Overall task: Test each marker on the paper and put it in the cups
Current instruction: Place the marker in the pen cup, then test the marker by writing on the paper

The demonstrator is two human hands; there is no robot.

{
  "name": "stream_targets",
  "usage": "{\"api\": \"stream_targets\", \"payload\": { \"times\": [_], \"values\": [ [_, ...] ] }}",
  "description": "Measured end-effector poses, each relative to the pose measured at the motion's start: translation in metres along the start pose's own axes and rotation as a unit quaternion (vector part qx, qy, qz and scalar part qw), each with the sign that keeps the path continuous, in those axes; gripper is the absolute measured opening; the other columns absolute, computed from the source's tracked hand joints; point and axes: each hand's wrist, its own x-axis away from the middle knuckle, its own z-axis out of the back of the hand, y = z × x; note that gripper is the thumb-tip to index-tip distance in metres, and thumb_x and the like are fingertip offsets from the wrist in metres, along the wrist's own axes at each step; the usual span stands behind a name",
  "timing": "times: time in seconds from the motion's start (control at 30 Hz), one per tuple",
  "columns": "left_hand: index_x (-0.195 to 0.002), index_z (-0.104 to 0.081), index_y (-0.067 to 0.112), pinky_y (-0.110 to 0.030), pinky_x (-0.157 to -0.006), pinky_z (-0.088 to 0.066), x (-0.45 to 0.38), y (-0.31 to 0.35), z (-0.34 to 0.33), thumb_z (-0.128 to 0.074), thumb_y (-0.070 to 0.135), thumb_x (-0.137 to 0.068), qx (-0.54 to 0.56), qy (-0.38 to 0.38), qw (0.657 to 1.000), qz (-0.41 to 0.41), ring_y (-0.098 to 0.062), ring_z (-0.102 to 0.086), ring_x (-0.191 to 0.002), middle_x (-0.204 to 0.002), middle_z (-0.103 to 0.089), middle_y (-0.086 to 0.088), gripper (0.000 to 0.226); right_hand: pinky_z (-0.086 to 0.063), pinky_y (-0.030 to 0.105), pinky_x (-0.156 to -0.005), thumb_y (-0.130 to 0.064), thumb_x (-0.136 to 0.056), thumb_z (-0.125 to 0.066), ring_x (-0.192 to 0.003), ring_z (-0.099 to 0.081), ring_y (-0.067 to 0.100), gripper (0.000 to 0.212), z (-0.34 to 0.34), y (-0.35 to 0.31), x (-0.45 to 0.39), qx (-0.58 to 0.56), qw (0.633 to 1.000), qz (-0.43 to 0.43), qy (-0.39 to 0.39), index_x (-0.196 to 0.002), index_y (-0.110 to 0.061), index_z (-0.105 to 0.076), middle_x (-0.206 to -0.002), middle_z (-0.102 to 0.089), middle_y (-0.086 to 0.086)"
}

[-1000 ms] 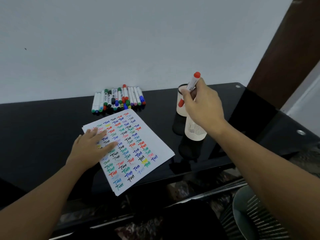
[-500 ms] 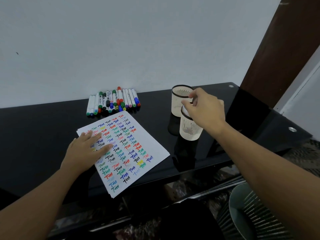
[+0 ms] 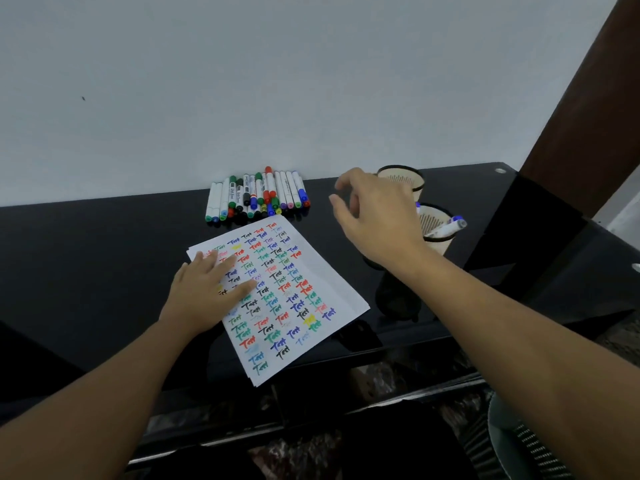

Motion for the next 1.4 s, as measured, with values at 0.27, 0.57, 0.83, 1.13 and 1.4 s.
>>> {"api": "stream_targets", "payload": {
  "times": [0.27,0.57,0.83,1.13,1.4],
  "values": [
    [-0.160,-0.017,0.039,-0.047,-0.126,-0.008,-0.002,0.004,0.007,-0.020,0.095,-0.079,-0.013,-0.040,0.999,-0.010,-0.024,-0.007,-0.156,-0.170,-0.010,0.000,0.099,-0.051,0.041,-0.084,-0.043,-0.104,-0.056,-0.082,-0.060,0.009,0.024,-0.076,-0.021,-0.007,-0.042,0.990,-0.006,-0.137,-0.121,-0.027,-0.061,-0.088,-0.059,-0.014],
    [-0.151,-0.034,0.047,-0.052,-0.120,-0.021,-0.015,-0.009,0.011,-0.027,0.100,-0.072,0.019,-0.008,1.000,-0.018,-0.024,-0.023,-0.139,-0.151,-0.031,0.006,0.096,-0.057,0.037,-0.084,-0.039,-0.105,-0.056,-0.095,-0.061,0.012,0.034,-0.149,0.008,-0.023,-0.071,0.967,-0.072,-0.236,-0.138,-0.030,-0.056,-0.117,-0.058,-0.002],
    [-0.147,-0.042,0.047,-0.048,-0.120,-0.021,-0.014,-0.009,0.010,-0.034,0.098,-0.072,0.068,0.022,0.997,-0.018,-0.016,-0.020,-0.136,-0.147,-0.033,0.011,0.091,-0.052,0.037,-0.086,-0.029,-0.107,-0.052,-0.105,-0.060,0.024,0.036,-0.189,0.041,-0.062,-0.066,0.964,-0.165,-0.195,-0.143,-0.026,-0.055,-0.131,-0.053,0.009],
    [-0.145,-0.042,0.050,-0.045,-0.119,-0.020,-0.018,-0.012,0.006,-0.033,0.099,-0.071,0.074,0.039,0.996,-0.019,-0.013,-0.021,-0.134,-0.144,-0.032,0.013,0.089,-0.052,0.037,-0.092,-0.042,-0.107,-0.052,-0.111,-0.062,0.019,0.035,-0.211,0.057,-0.101,-0.168,0.942,-0.249,-0.149,-0.137,-0.025,-0.059,-0.128,-0.065,0.000],
    [-0.145,-0.040,0.052,-0.046,-0.119,-0.020,-0.019,-0.012,0.005,-0.032,0.099,-0.071,0.072,0.032,0.997,-0.015,-0.013,-0.019,-0.135,-0.143,-0.029,0.014,0.088,-0.050,0.033,-0.086,-0.041,-0.104,-0.057,-0.101,-0.059,0.016,0.035,-0.221,0.055,-0.116,-0.129,0.939,-0.271,-0.168,-0.129,-0.018,-0.064,-0.122,-0.067,0.001]
  ]
}}
